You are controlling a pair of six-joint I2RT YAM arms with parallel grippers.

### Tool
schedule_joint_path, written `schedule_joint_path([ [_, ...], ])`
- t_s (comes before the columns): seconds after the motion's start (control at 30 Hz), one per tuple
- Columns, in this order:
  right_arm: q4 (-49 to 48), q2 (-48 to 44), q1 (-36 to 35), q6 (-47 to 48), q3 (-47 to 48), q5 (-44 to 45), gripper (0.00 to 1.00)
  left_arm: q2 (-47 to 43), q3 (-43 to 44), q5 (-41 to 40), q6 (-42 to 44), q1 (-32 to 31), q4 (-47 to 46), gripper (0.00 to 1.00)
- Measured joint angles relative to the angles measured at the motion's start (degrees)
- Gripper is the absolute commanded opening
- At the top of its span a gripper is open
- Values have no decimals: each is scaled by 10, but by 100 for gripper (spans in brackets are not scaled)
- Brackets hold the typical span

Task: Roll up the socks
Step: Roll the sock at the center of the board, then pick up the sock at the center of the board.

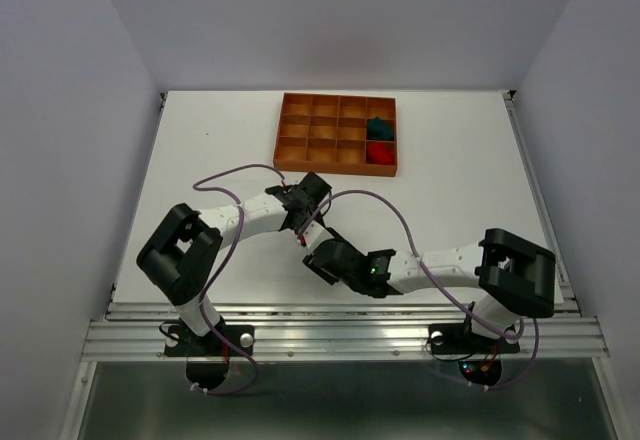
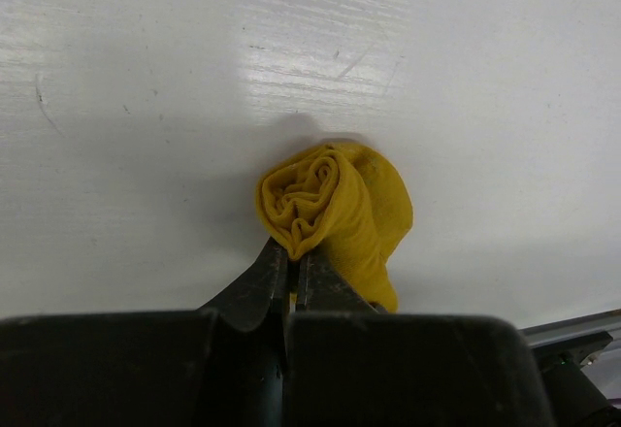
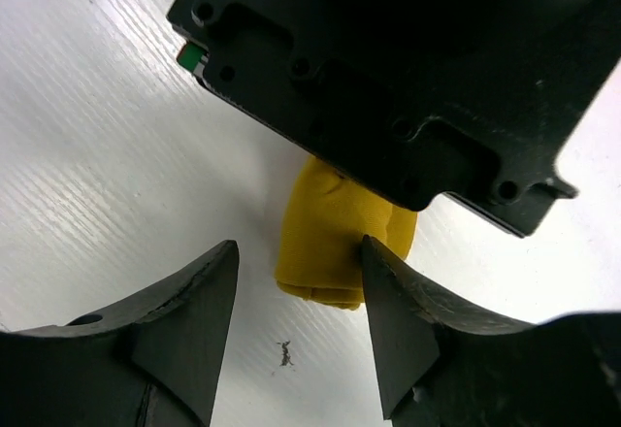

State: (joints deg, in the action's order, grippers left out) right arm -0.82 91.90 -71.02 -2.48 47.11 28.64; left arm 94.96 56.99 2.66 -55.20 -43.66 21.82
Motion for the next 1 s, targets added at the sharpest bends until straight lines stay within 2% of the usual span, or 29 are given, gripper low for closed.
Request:
schedule_joint_path([
  [0.6,39,78,-27,21,41,66,54,0,0,13,-2,6,0,0],
  [0.73,46,90,-28,25,48,84,55,0,0,14,-2,6,-1,4],
  [0.83,49,99,-30,26,55,94,48,0,0,14,-2,6,-1,7],
  [0.87,51,103,-30,28,57,100,39,0,0,14,-2,6,-1,11],
  [0.93,53,111,-32,30,61,113,29,0,0,14,-2,6,0,15],
  [0.97,54,116,-33,30,64,119,9,-1,0,13,-1,6,1,19],
  [1.0,54,118,-33,31,65,122,3,-2,0,12,0,6,2,20],
])
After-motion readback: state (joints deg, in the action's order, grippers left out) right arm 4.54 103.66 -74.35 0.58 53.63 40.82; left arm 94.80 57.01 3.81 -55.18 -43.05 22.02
